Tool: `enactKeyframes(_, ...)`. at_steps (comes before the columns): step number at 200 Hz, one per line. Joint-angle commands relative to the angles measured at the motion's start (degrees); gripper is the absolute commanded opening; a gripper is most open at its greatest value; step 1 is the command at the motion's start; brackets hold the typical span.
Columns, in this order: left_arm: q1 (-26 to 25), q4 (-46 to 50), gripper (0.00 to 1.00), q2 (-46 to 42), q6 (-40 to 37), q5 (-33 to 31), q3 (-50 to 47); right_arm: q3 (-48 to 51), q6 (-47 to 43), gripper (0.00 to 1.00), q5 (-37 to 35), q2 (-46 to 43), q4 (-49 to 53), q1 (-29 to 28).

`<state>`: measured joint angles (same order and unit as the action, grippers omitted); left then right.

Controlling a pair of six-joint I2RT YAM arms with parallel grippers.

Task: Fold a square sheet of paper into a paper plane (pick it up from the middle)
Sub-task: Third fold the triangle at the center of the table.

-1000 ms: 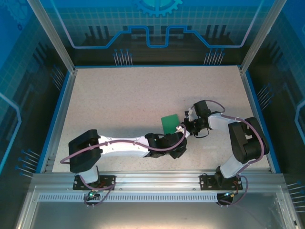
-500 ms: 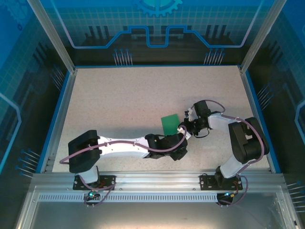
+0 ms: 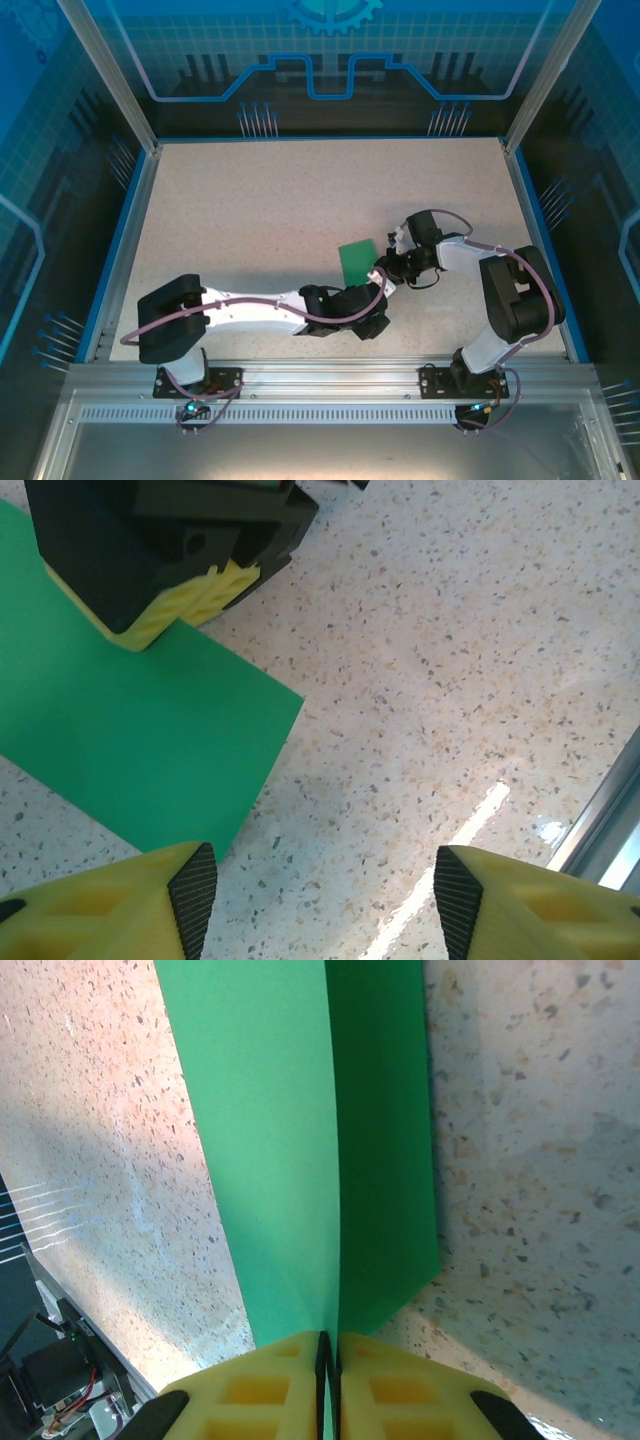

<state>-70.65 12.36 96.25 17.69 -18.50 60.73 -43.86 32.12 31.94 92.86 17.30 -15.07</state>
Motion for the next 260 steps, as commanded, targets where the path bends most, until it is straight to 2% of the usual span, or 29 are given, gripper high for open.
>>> enactKeyframes(1,0.8,-0.8,0.68,-2.1,0.8,-3.3,-2.1,-1.3,-0.3,0.13,0.2,-1.6,1.9,0.3)
enactKeyframes(23,1.5,-0.6,0.71,-2.2,1.1,-4.3,-3.4,-1.2,-0.3,0.13,0.3,-1.7,1.9,0.3)
enactKeyframes(63,1.9,-3.4,0.75,-1.3,0.2,-1.0,-4.6,-1.1,1.0,0.13,1.0,-2.0,0.8,0.3)
enactKeyframes(122,1.8,-2.7,0.76,6.0,-3.1,2.1,1.4,-0.9,1.4,0.13,2.1,-2.8,0.1,0.2)
enactKeyframes(190,1.8,-1.2,0.75,9.5,-1.0,-8.8,4.7,-0.4,1.4,0.13,2.5,-2.7,-0.4,0.2)
enactKeyframes(211,1.8,-1.5,0.66,9.4,-0.5,-10.3,4.4,-0.2,1.3,0.13,2.3,-2.7,-0.3,0.2)
enactKeyframes(234,1.8,-2.0,0.49,8.7,-0.3,-10.2,3.9,-0.2,1.0,0.13,1.9,-2.6,0.0,0.1)
enactKeyframes(260,1.8,-2.3,0.38,7.4,-0.2,-10.2,3.0,-0.2,0.8,0.13,1.5,-2.4,0.1,0.2)
